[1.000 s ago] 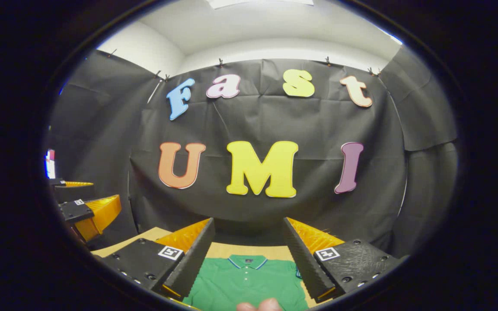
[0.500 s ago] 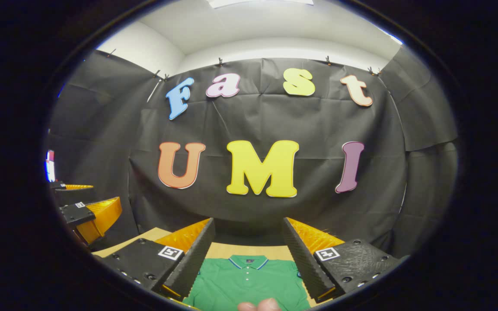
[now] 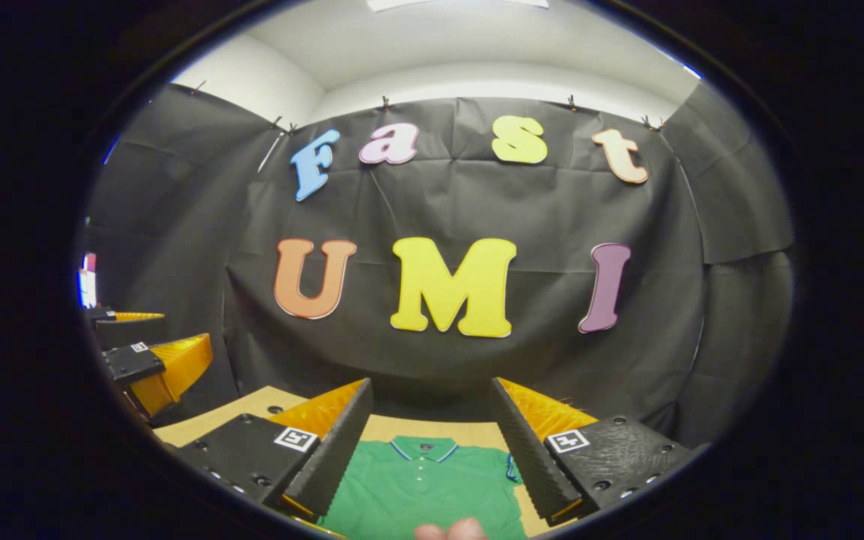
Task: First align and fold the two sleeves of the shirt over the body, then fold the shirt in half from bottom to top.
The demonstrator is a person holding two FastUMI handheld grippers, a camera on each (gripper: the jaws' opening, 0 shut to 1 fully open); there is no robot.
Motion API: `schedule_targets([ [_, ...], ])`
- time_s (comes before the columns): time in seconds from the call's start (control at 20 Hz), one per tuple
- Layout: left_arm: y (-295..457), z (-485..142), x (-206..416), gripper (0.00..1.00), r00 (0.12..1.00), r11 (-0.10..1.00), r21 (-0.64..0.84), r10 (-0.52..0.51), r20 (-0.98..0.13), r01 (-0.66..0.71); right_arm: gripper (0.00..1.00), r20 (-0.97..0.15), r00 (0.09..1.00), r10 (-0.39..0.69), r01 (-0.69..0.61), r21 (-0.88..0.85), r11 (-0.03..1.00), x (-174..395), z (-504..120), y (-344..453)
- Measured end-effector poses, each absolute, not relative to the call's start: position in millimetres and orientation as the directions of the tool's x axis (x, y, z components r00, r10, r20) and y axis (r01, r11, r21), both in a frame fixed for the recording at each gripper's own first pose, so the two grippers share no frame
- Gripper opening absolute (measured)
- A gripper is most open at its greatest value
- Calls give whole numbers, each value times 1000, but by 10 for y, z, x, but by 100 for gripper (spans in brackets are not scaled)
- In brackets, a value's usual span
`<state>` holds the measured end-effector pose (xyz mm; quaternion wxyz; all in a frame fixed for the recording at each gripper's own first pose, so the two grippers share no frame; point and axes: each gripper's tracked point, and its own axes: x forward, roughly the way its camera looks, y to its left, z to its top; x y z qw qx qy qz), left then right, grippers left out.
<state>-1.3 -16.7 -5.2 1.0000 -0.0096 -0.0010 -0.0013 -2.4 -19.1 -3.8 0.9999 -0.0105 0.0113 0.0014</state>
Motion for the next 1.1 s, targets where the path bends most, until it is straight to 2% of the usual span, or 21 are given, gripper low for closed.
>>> schedule_targets([
  [0.5, -594, -76, 166, 100, 998, 998, -25, -54, -13, 54, 95, -42, 996, -77, 77, -2, 997, 73, -139, -867],
  [0.9, -895, -153, 341, 100, 997, 996, -35, -81, -16, 80, 94, -132, 981, -142, 137, -42, 990, 296, -544, -1507],
  [1.1, -996, -108, 417, 100, 995, 995, 1, -96, -15, 96, 95, -232, 961, -148, 136, -67, 989, 476, -972, -1730],
])
